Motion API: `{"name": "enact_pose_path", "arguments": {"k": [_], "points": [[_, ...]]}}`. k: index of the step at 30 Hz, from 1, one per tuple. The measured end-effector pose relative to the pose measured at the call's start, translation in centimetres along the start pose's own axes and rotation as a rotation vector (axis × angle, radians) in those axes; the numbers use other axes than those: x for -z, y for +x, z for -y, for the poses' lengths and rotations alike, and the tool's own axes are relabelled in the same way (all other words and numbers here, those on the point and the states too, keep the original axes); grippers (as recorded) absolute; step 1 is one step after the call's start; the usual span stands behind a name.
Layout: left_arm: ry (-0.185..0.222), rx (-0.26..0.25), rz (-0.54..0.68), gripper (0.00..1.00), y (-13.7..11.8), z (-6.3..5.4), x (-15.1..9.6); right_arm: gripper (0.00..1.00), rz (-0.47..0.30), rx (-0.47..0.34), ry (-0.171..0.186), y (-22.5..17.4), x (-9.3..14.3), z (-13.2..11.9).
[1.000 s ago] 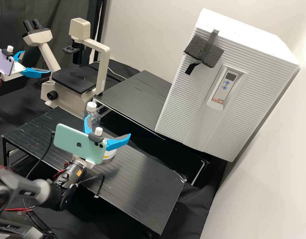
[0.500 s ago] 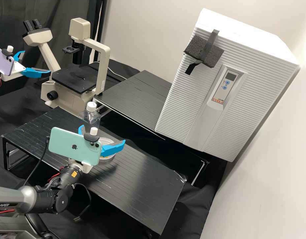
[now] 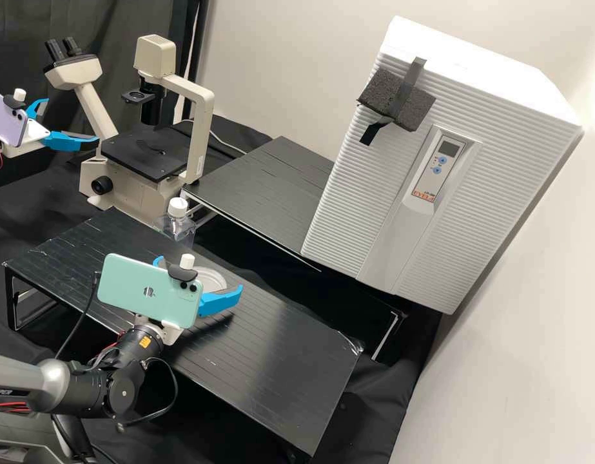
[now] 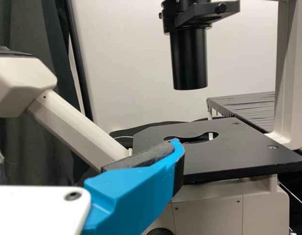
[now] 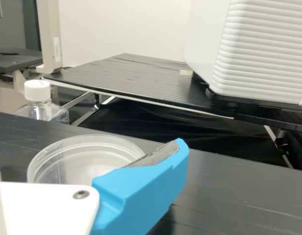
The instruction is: Open the petri dish lid.
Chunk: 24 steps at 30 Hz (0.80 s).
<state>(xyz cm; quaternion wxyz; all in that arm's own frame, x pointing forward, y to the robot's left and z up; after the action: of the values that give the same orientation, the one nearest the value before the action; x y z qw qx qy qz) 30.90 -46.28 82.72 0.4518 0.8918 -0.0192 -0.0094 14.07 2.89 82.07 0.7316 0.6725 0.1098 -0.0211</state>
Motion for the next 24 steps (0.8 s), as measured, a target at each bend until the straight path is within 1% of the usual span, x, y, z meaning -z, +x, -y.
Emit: {"name": "enact_pose_path", "arguments": {"k": [6, 8, 16, 17, 24], "points": [[0.000, 0.000, 0.000, 1.00, 0.00, 0.00, 0.00, 1.00, 0.023, 0.025, 0.012, 0.18, -0.49, 0.19], [0.000, 0.000, 0.000, 1.00, 0.00, 0.00, 0.00, 1.00, 0.033, 0.026, 0.025, 0.18, -0.66, 0.18], [0.000, 0.000, 0.000, 1.00, 0.00, 0.00, 0.00, 1.00, 0.034, 0.028, 0.033, 0.25, -0.86, 0.17], [0.000, 0.000, 0.000, 1.00, 0.00, 0.00, 0.00, 0.00, 0.029, 0.029, 0.035, 0.27, -0.86, 0.16], [0.000, 0.000, 0.000, 1.00, 0.00, 0.00, 0.00, 0.00, 0.010, 0.041, 0.025, 0.28, -0.82, 0.23]]}}
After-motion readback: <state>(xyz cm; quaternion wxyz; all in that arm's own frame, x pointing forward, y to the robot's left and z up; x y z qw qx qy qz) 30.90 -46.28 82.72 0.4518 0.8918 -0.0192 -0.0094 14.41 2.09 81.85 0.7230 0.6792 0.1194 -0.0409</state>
